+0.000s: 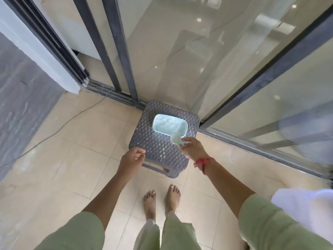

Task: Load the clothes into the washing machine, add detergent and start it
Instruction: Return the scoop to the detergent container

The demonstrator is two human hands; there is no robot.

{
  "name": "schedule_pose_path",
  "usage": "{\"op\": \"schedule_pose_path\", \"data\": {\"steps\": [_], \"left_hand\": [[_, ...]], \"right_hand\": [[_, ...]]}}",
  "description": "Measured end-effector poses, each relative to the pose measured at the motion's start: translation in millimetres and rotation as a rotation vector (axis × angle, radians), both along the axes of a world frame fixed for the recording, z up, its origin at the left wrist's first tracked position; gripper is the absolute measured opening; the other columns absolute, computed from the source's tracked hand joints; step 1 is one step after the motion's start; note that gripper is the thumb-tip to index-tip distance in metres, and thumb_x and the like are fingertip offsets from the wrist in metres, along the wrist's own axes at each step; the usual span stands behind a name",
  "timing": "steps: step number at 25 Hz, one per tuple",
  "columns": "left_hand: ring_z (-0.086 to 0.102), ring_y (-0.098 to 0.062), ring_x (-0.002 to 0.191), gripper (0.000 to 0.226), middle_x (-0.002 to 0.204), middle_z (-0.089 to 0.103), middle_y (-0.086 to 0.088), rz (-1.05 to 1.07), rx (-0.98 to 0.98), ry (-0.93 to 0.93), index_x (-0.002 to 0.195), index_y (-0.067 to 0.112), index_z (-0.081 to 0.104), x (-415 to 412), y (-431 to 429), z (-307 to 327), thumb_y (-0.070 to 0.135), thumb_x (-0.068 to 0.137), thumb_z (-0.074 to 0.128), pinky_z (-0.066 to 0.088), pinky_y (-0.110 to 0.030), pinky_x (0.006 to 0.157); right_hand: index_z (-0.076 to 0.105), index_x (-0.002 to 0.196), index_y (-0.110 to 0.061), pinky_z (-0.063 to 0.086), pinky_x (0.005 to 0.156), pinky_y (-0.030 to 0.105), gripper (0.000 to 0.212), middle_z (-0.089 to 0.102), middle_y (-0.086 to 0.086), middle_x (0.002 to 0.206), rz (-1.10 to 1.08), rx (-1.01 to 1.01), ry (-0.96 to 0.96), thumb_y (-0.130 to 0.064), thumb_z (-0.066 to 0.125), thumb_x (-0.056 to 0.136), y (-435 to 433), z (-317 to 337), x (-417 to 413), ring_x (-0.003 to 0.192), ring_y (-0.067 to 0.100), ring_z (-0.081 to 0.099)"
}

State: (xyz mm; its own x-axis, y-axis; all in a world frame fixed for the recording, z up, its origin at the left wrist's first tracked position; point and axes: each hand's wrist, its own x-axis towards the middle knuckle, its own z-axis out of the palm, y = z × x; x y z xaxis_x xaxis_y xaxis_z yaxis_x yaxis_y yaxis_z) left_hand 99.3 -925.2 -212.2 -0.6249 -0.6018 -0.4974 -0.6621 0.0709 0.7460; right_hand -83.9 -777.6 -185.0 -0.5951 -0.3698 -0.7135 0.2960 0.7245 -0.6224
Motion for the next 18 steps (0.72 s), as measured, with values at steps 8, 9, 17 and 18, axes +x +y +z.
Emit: {"op": "schedule_pose_path", "data": {"steps": [8, 9, 17, 18], "left_hand": [[0.059, -0.004, 0.086, 0.011, 0.094, 0.067, 0.006, 0.080, -0.064, -0.035, 0.097, 0.014, 0.065, -2.4, -1.6, -51.7, 0.010, 0.089, 0.058, 0.038, -0.006, 0.074], [0.059, -0.004, 0.086, 0.012, 0.094, 0.067, 0.006, 0.087, -0.066, -0.038, 0.097, 0.014, 0.065, 0.0, -0.2, -54.1, 0.010, 0.089, 0.058, 0.039, -0.007, 0.075], [0.060, -0.006, 0.093, 0.012, 0.097, 0.068, 0.007, 0.081, -0.030, -0.037, 0.099, 0.018, 0.064, 0.0, 4.0, -56.9, 0.013, 0.090, 0.057, 0.043, -0.018, 0.080], [0.060, -0.005, 0.093, 0.012, 0.097, 0.067, 0.009, 0.080, -0.025, -0.030, 0.099, 0.019, 0.064, -2.1, 3.4, -56.7, 0.013, 0.090, 0.057, 0.042, -0.016, 0.080]], "right_hand": [[0.060, 0.117, -0.014, 0.048, 0.067, 0.021, 0.027, 0.068, 0.010, 0.108, 0.273, 0.058, 0.447, -0.008, 0.048, 0.094, -63.2, -91.5, -46.2, 0.088, 0.024, 0.065], [0.062, 0.114, -0.014, 0.052, 0.072, 0.026, 0.025, 0.068, 0.010, 0.107, 0.272, 0.041, 0.453, -0.008, 0.049, 0.093, -66.1, -96.3, -48.5, 0.090, 0.025, 0.066], [0.068, 0.108, -0.021, 0.033, 0.092, 0.042, 0.027, 0.052, 0.003, 0.118, 0.656, 0.352, 0.908, -0.036, 0.051, 0.093, -55.0, -108.5, -53.5, 0.110, 0.025, 0.045], [0.066, 0.110, -0.020, 0.033, 0.092, 0.042, 0.027, 0.051, 0.003, 0.119, 0.640, 0.352, 0.918, -0.037, 0.053, 0.092, -55.4, -110.2, -56.9, 0.110, 0.024, 0.045]]}}
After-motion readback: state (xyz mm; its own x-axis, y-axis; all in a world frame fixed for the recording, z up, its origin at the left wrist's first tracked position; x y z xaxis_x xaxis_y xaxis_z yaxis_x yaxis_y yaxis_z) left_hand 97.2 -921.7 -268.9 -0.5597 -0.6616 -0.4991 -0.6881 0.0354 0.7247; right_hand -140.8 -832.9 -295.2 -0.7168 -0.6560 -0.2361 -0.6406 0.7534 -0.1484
